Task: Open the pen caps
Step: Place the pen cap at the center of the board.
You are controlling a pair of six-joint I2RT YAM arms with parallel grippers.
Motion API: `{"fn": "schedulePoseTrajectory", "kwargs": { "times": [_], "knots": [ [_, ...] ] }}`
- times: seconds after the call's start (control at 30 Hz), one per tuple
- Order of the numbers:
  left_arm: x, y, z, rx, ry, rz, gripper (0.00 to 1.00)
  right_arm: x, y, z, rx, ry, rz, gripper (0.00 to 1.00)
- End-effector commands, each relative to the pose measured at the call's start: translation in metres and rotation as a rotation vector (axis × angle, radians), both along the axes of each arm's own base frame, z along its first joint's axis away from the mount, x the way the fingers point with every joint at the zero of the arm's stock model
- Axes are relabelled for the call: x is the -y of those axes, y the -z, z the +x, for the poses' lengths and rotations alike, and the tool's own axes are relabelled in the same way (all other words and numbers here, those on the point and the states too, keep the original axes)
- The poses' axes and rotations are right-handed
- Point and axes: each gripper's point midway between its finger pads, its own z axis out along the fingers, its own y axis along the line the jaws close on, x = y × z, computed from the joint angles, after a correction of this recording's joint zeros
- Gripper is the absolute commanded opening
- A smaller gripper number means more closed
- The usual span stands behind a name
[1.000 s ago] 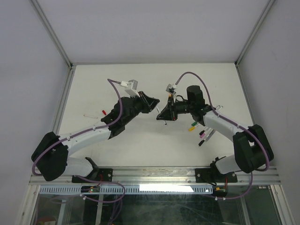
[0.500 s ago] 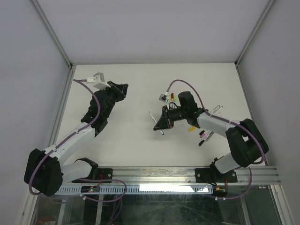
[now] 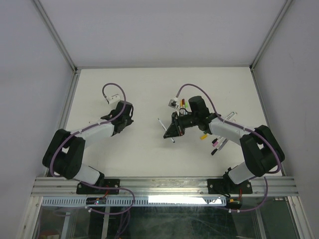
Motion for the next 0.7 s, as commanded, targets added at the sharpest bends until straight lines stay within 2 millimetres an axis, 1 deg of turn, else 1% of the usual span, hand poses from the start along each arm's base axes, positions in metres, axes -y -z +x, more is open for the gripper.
{"fn": "schedulePoseTrajectory", "kwargs": {
  "times": [0.0,0.07,0.47,0.67],
  "knots": [
    [-0.022,0.007,0.019,-0.053,-0.116,0.096,0.0,-0.005,-0.017,0.01,0.081,-0.011,0.029,0.0],
    [-0.026,0.013,0.024,-0.075,-0.133,0.097,0.0,-0.005,-0.017,0.01,0.084,-0.013,0.03,0.0],
    [-0.048,0.027,0.049,-0.117,-0.203,0.103,0.01,-0.005,-0.018,0.009,0.079,-0.023,0.033,0.0],
    [-0.062,0.035,0.054,-0.143,-0.238,0.101,0.04,-0.005,-0.018,0.009,0.082,-0.025,0.033,0.0]
  ]
}}
